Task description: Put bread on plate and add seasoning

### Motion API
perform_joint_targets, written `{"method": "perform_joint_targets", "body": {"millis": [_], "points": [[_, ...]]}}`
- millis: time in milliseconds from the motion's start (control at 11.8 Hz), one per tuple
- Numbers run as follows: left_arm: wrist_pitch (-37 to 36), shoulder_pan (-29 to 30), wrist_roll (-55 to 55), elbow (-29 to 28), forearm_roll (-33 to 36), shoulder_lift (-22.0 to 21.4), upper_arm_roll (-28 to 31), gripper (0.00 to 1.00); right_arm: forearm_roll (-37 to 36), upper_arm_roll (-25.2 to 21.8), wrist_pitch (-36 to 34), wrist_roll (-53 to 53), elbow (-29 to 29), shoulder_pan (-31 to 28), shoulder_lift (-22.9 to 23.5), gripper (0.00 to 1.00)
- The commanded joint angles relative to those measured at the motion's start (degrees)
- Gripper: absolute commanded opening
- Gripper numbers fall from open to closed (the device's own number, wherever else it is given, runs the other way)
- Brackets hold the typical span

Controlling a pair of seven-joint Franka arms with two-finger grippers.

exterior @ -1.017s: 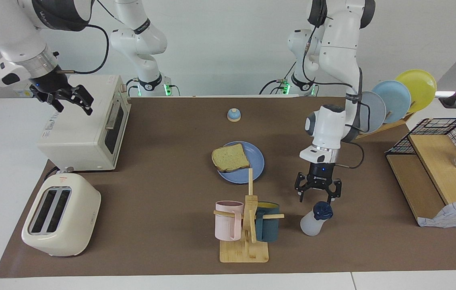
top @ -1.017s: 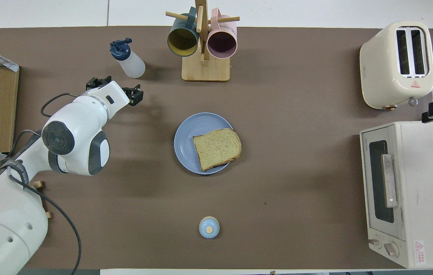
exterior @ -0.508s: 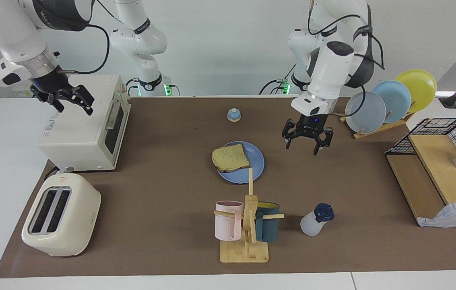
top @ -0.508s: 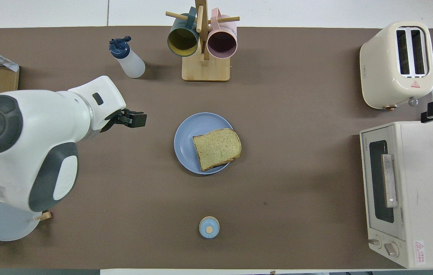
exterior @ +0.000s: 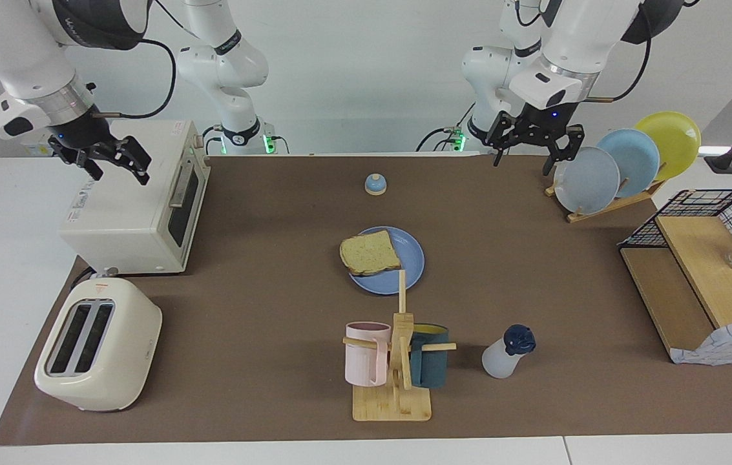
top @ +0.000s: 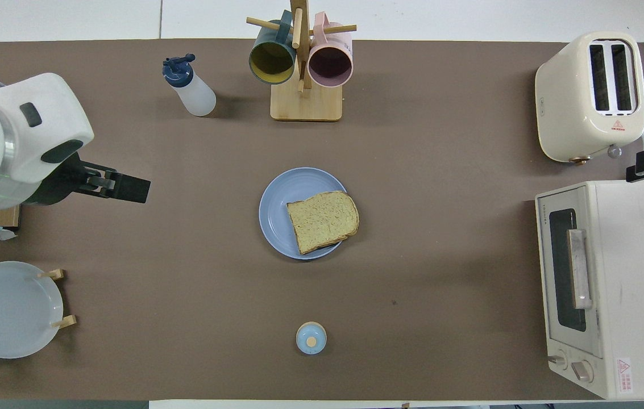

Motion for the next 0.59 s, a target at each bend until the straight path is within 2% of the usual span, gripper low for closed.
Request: {"method": "perform_joint_targets", "body": {"millis": [0, 169, 424, 508], "points": [[-2.7, 0.8, 1.6, 0.4, 0.9, -1.0, -0.4, 1.0, -0.8, 0.3, 1.0, -0.3, -1.0, -0.4, -0.9, 1.0], [-2.7, 1.0, 1.6, 0.1, 1.0, -1.6, -0.2, 1.0, -0.5, 0.3, 0.8, -0.4, -1.3, -0.6, -1.1, 1.0], [-2.1, 4.2, 1.5, 0.4, 1.1, -2.5, -0.2, 1.0, -0.2, 0.3, -0.1, -0.3, -0.9, -0.2, -1.3, 1.0], [-2.7, 7.9, 1.2, 1.3, 0.6, -1.4, -0.9, 1.0, -0.2, 0.4, -0.8, -0.3, -0.9, -0.1, -1.4, 1.0]]}}
